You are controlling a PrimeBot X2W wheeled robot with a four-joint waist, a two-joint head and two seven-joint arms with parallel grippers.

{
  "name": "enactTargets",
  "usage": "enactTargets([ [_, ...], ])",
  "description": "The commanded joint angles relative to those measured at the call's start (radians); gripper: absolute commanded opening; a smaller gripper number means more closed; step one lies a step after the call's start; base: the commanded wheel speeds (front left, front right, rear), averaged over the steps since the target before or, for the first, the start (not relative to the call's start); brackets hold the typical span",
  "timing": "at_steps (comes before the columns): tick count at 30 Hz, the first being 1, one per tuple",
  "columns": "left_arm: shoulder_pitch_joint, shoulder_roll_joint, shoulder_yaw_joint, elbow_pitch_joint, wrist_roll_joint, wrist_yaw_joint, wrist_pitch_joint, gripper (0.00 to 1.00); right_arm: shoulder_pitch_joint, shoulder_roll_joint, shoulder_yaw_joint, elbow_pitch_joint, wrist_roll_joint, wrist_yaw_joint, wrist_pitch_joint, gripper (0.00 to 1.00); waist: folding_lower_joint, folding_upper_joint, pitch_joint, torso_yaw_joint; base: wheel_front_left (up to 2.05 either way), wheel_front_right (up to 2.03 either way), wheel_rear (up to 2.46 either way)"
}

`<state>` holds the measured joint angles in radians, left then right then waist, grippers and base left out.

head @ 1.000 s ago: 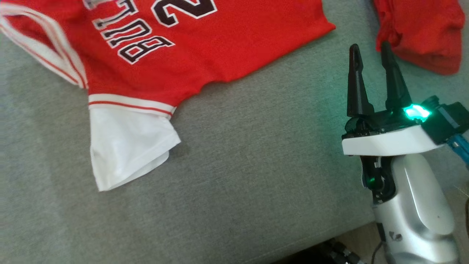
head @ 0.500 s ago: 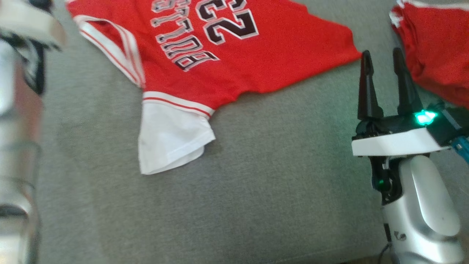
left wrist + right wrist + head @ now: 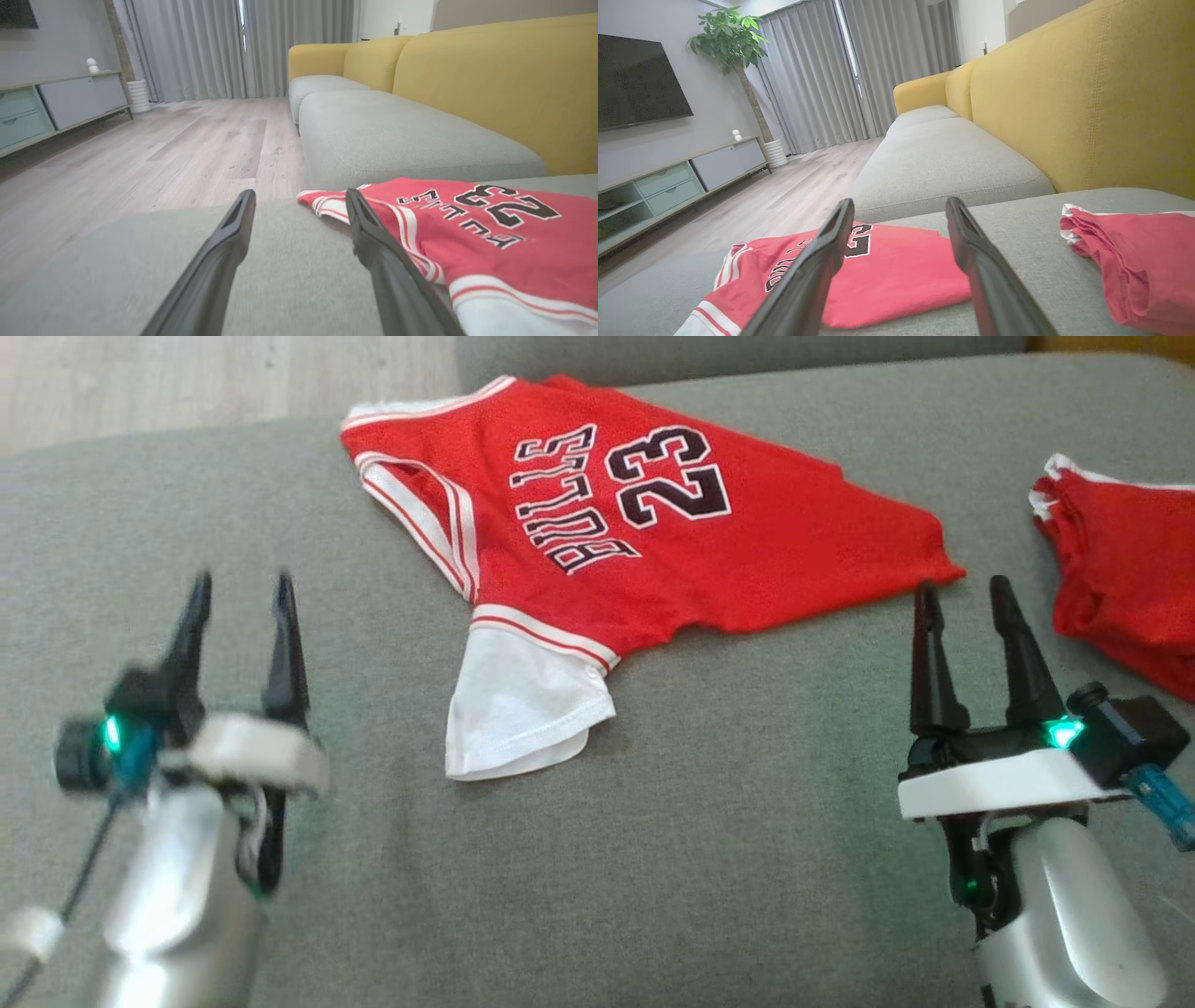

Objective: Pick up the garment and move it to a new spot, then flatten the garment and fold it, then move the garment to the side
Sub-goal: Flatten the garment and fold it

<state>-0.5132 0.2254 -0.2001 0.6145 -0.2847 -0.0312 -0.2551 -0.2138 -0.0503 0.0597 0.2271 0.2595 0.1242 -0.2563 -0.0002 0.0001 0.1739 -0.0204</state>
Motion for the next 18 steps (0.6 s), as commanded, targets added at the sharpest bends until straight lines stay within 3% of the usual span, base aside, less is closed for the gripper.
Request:
enactTargets([
  [1,0.012,0.017,0.035,-0.051,-0.015,0.013,-0.007,1.0,-0.01,0.0,0.031,-0.03,0.003,0.007,-0.006,1.0,0.0002,-0.0001,-0.012,0.004,0.0,0.0,0.0],
  [9,0.163,-0.013,0.055,-0.195,-0.019,0.076,-0.007,1.0,-0.007,0.0,0.047,-0.032,0.015,0.007,-0.006,1.0,0.0002,-0.0001,-0.01,-0.031,0.0,0.0,0.0],
  [18,0.08,0.0,0.006,-0.198,-0.003,0.058,0.104,1.0,-0.031,0.0,0.06,-0.05,0.027,0.007,-0.006,1.0,0.0002,-0.0001,0.048,-0.076,0.0,0.0,0.0],
])
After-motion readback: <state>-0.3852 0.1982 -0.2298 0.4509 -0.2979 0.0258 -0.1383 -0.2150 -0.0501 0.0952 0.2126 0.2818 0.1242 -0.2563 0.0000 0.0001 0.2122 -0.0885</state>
